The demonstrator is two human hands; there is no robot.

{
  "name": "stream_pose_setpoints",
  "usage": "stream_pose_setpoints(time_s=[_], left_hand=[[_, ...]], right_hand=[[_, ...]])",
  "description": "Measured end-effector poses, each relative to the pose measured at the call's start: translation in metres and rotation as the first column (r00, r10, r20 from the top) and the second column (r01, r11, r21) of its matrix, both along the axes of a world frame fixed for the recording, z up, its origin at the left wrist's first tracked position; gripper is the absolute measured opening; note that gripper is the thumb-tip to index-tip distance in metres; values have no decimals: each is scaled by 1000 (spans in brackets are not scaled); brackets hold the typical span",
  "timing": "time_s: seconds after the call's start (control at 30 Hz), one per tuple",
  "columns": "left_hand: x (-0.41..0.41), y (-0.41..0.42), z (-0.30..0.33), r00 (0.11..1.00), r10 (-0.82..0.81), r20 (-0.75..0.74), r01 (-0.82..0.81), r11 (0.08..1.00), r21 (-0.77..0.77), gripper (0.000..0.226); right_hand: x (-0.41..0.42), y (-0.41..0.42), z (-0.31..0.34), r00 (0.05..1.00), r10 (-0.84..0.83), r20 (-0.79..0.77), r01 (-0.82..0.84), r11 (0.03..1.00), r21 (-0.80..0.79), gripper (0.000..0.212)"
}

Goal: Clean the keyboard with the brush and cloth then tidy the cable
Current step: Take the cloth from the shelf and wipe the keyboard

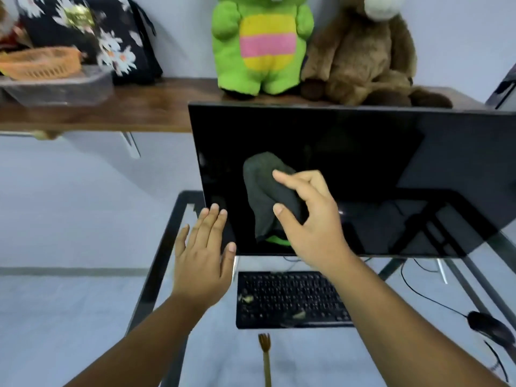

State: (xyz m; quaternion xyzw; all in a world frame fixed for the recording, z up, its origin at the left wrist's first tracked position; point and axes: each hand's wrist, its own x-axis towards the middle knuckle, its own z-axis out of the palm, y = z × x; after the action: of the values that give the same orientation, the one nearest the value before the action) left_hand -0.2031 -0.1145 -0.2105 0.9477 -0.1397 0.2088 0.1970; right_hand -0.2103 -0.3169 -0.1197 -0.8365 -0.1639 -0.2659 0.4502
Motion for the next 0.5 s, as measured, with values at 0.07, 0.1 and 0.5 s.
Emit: stream_pose_setpoints(time_s=[0.07, 0.1, 0.5], left_hand=[[-12, -6, -26, 997, -18, -71, 18, 1000, 6, 56], [-16, -7, -38, 994, -19, -107, 20, 1000, 17, 55], [-25, -1, -152, 808, 84, -583, 82, 964, 253, 82]], right_hand=[[-15, -13, -39, 993, -11, -118, 9, 1000, -20, 46], [-20, -17, -58, 984, -21, -176, 17, 999, -27, 46], [-23, -31, -217, 729, -110, -676, -60, 973, -224, 47]])
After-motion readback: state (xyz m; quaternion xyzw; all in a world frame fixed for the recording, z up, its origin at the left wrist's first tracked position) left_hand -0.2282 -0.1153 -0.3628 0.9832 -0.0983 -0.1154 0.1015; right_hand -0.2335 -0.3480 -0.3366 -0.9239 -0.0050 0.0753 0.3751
